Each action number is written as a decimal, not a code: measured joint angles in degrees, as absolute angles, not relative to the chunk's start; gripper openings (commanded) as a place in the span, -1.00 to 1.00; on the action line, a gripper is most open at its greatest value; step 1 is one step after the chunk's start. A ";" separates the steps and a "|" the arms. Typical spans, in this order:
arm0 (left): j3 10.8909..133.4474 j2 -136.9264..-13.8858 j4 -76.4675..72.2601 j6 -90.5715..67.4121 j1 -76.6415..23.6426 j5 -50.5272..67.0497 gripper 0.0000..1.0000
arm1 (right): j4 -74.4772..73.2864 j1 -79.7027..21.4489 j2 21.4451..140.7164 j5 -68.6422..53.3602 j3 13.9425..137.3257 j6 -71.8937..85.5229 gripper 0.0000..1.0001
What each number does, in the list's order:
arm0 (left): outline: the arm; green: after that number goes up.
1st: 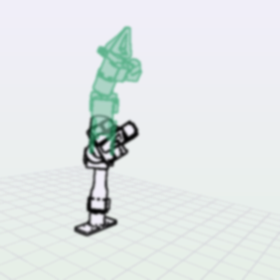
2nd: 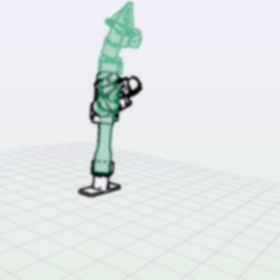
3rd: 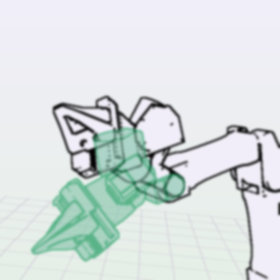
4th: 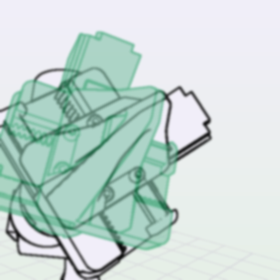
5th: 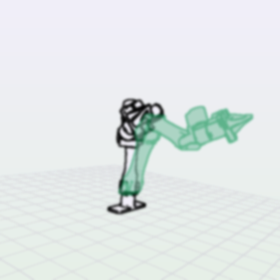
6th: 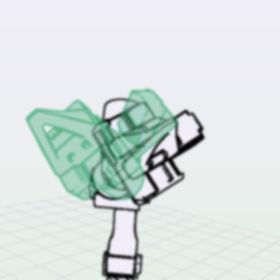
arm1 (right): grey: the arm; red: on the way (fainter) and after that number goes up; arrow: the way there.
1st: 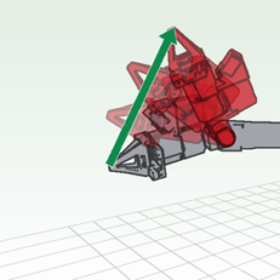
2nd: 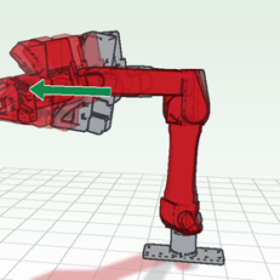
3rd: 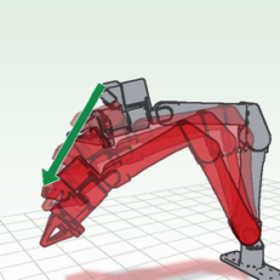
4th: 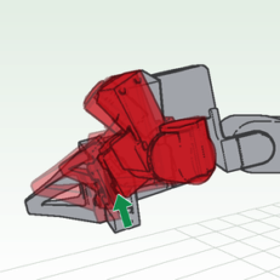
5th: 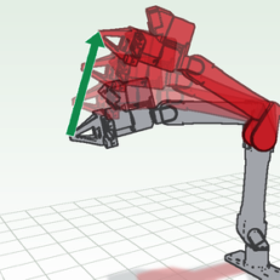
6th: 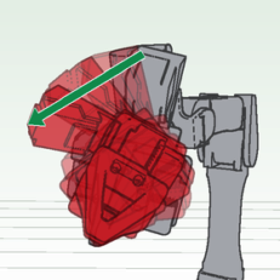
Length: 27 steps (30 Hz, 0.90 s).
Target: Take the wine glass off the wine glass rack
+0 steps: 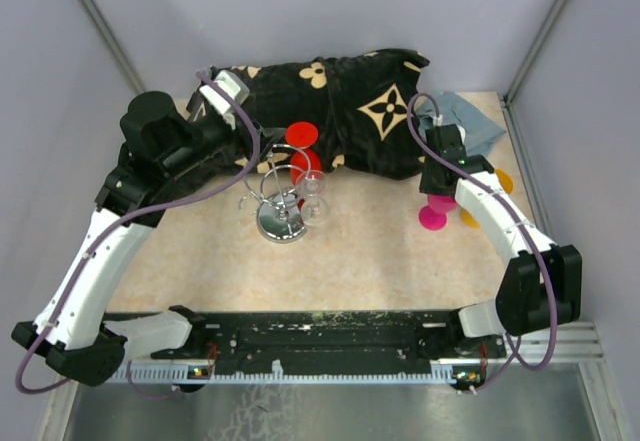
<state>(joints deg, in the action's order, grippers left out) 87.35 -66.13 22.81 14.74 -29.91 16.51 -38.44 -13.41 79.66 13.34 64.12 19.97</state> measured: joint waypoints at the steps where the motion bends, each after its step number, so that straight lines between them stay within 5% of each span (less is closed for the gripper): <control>1: 87.35 -66.13 22.81 14.74 -29.91 16.53 0.79 | -38.70 -13.41 79.66 13.21 64.12 19.88 -0.39; 7: 87.35 -66.19 22.76 14.13 -29.91 16.53 0.79 | -40.32 -13.41 79.66 11.84 64.53 20.21 -0.03; 19: 91.74 -71.02 21.65 10.39 -27.66 10.37 0.74 | -47.68 -13.78 76.79 7.94 92.16 21.54 0.06; 27: 100.86 -84.49 22.57 -4.27 -8.34 23.33 0.74 | -40.42 -14.94 85.36 -6.61 104.01 27.44 0.04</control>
